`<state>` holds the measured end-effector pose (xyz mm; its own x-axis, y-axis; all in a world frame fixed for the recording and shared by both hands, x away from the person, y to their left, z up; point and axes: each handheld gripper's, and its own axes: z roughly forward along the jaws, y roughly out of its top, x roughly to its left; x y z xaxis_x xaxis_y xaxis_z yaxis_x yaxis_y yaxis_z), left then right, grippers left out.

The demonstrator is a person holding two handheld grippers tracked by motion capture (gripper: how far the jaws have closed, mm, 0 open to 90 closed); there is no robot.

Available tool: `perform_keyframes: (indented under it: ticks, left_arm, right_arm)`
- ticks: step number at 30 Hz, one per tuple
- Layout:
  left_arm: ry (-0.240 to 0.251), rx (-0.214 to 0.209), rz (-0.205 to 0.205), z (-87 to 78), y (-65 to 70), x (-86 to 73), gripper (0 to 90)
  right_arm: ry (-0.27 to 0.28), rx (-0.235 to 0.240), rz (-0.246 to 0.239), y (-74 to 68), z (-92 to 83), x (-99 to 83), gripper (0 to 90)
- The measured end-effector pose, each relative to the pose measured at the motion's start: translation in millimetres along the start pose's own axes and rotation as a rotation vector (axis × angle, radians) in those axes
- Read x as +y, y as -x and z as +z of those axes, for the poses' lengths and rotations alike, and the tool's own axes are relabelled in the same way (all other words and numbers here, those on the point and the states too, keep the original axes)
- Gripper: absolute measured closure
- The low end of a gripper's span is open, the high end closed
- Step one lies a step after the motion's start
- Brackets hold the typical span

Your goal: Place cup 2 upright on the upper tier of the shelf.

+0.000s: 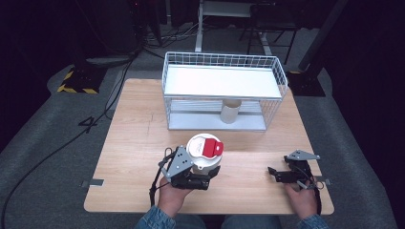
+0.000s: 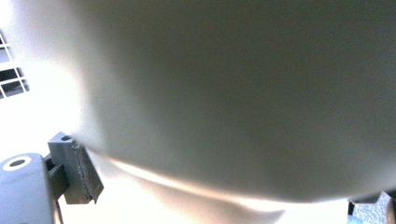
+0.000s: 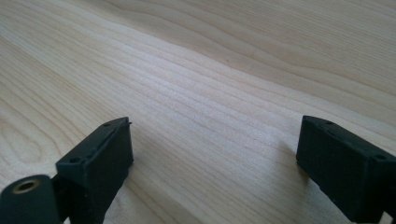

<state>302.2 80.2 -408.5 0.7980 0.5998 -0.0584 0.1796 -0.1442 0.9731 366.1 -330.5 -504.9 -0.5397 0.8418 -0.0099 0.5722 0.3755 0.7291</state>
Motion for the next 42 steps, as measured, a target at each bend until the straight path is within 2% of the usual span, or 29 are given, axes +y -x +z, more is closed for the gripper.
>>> perform_keyframes:
  ticks: [19, 29, 38, 42]
  left_arm:
    - [0.021, 0.015, -0.003, 5.8, -16.0, 47.9, 10.1]
    - [0.037, 0.025, 0.012, 11.1, -26.0, 74.0, 10.0]
    - [0.048, 0.033, 0.021, 19.9, -37.9, 97.1, 10.0]
    - [0.033, 0.041, 0.031, 26.4, -44.0, 108.5, 10.0]
  right_arm:
    - [-0.003, -0.005, 0.007, -0.2, 0.3, 0.1, 10.1]
    - [-0.003, -0.005, 0.008, -0.3, 0.3, 0.1, 10.1]
    - [-0.003, -0.006, 0.009, -0.4, 0.4, 0.2, 10.1]
    - [-0.002, -0.009, 0.011, -0.7, 0.6, 0.4, 10.1]
